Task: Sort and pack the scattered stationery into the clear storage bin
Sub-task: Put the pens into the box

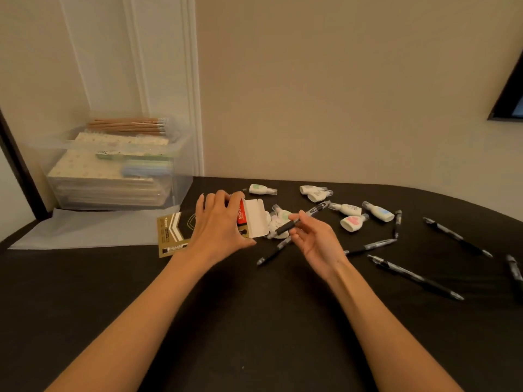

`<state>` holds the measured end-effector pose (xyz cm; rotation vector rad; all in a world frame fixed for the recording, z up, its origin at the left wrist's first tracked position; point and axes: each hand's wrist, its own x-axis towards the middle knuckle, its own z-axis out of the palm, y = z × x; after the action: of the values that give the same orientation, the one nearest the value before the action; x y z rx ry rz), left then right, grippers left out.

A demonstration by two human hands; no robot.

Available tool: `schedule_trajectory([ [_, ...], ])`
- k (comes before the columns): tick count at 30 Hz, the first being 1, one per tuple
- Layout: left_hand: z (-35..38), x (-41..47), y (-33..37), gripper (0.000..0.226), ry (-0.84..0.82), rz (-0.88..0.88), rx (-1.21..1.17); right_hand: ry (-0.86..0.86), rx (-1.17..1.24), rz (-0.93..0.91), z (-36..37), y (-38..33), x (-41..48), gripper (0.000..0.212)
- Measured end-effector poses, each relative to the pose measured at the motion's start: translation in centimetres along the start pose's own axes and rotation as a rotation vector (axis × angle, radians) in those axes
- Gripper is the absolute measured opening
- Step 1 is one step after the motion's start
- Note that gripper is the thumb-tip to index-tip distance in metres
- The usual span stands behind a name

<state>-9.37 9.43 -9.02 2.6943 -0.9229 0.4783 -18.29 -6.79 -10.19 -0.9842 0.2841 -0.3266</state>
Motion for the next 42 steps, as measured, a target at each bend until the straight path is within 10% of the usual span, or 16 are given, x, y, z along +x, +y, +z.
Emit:
schedule_trajectory([
  [19,1.0,-1.1,0.1,0.098,-0.058,-0.017,0.002,-0.224,-0.269,-0.11,-0.4,0.5,0.2,0.017],
  [28,1.1,-1.9,0.4,0.099,-0.06,0.082,-0.049,-0.305,-1.13,-0.446,1.1,2.8,-0.5,0.017],
  [42,0.6,-2.3,0.8,0.101,-0.074,0.166,-0.053,-0.299,-1.148,-0.408,1.3,3.1,-0.3,0.017],
])
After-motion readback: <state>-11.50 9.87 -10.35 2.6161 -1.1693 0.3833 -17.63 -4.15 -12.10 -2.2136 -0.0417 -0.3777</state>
